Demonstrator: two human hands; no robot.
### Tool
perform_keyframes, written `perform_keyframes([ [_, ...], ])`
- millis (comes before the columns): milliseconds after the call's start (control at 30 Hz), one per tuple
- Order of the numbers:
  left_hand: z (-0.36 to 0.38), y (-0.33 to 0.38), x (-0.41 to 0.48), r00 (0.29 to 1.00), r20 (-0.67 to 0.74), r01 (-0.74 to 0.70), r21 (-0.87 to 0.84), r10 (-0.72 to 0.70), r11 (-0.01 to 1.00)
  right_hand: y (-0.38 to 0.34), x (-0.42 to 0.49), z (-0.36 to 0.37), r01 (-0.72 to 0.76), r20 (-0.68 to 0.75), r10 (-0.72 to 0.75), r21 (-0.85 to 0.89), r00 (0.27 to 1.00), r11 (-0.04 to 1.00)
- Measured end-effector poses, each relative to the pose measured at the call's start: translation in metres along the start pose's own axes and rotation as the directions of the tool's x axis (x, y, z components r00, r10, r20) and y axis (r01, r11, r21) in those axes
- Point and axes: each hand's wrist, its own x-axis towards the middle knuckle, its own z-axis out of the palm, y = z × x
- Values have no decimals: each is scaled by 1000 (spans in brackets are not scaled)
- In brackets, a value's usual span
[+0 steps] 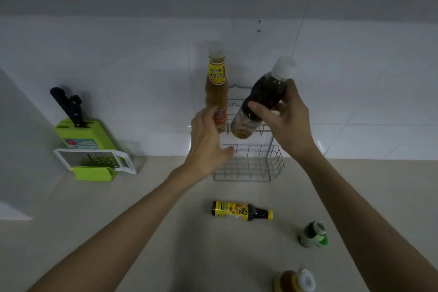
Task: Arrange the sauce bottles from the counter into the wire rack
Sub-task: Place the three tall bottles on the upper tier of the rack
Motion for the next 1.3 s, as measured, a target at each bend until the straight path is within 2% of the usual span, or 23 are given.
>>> perform_keyframes([
  [67,-14,-6,13,983,-136,119,-17,-120,993,5,18,3,-1,-96,-1,-17,995,1000],
  [100,-17,-10,21,973,-125,183,-87,-193,979,8,27,5,-3,-81,1,-27,997,1000],
  [200,-19,-14,41,939,135,342,-282,-315,897,26,50,15,4,123,6,-75,992,997],
  [267,-16,-14,45,910,301,390,-389,-285,834,37,59,22,-35,229,52,-78,972,996],
  [333,-11,-15,45,898,349,409,-429,-270,805,46,63,28,-75,264,99,-99,959,992],
  [467,-2,-20,48,896,326,425,-436,-300,794,51,65,35,-121,258,162,-165,953,979],
  [533,-2,-19,47,904,320,408,-445,-284,797,47,54,38,-138,250,168,-133,954,981],
  [600,-4,-17,43,906,323,400,-437,-274,805,53,24,46,-85,50,88,-62,995,994],
  [633,-5,-18,39,901,309,418,-425,-305,803,62,1,52,-67,-95,61,-58,994,996],
  [667,-4,-23,32,900,264,430,-404,-347,808,75,-25,58,-84,-172,65,-106,983,991],
  [700,-1,-32,24,901,194,433,-368,-387,823,90,-50,61,-124,-130,98,-214,987,969],
  [733,3,-42,12,900,129,435,-309,-416,846,109,-74,64,-168,27,193,-385,981,907],
  [767,7,-53,-1,901,102,434,-232,-422,871,130,-96,66,-179,233,363,-564,902,806],
  [800,12,-63,-16,904,132,423,-148,-406,894,151,-115,68,-136,383,534,-704,754,697],
  [833,17,-73,-30,903,208,397,-73,-375,915,167,-132,70,-64,443,654,-797,614,600],
  [867,22,-81,-44,890,304,361,-16,-340,932,177,-145,72,4,444,712,-850,544,527],
  [900,26,-88,-57,865,394,329,26,-312,944,185,-154,74,60,426,724,-879,543,472],
  [967,32,-97,-74,813,509,279,87,-283,956,191,-159,76,142,402,683,-903,610,405],
  [1033,36,-103,-81,780,561,240,144,-279,960,186,-149,75,217,450,600,-881,661,421],
  [1067,38,-104,-81,766,578,225,167,-280,960,183,-141,71,288,493,503,-855,709,432],
  [1133,41,-103,-80,722,635,215,173,-275,961,171,-123,62,464,575,198,-783,794,414],
  [1233,44,-97,-75,637,732,269,82,-242,960,144,-100,43,637,612,-213,-644,761,424],
  [1300,44,-88,-74,666,708,396,-68,-236,916,125,-87,27,688,586,-361,-605,725,400],
])
